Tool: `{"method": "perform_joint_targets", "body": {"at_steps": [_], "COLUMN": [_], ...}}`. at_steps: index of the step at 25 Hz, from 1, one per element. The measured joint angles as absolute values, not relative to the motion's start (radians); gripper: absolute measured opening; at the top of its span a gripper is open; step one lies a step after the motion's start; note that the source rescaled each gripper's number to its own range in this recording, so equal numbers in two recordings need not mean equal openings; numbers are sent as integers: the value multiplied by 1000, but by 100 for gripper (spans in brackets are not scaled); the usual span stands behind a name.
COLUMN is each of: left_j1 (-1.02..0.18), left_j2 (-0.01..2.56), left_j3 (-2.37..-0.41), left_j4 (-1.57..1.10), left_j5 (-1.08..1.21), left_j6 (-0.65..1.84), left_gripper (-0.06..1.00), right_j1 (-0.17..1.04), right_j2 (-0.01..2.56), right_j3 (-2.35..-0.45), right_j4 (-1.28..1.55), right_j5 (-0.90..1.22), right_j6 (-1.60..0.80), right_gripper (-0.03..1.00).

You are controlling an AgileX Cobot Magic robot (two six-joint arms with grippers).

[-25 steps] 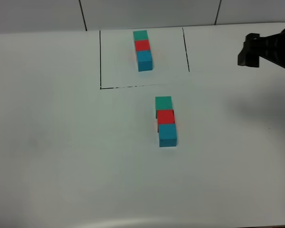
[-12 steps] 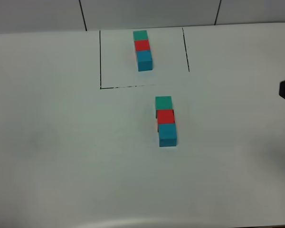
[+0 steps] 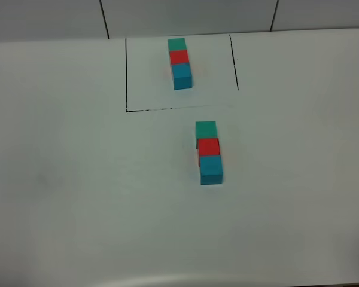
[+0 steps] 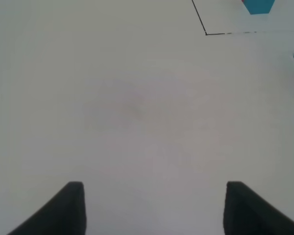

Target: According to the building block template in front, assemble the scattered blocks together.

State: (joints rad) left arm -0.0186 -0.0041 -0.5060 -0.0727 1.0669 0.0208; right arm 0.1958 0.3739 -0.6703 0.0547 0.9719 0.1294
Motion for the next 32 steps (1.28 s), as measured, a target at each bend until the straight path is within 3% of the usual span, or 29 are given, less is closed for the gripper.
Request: {"method": "perform_joint_targets", "body": {"at_steps": [13,32], "left_j1": [-19,-19], "left_j2": [-4,-4], "left_j3": [-506,-506], "left_j4": [-73,-73], "left_j5": [1067,1067], "left_j6": [21,21], "left_gripper": [30,30], "right_j1": [196,196], "right_j2": [-1,-8], "right_j3": [-538,-497], "right_j4": [0,40], "right_j5": [1067,1067], "right_j6": [18,29], "right_gripper": [94,81]}}
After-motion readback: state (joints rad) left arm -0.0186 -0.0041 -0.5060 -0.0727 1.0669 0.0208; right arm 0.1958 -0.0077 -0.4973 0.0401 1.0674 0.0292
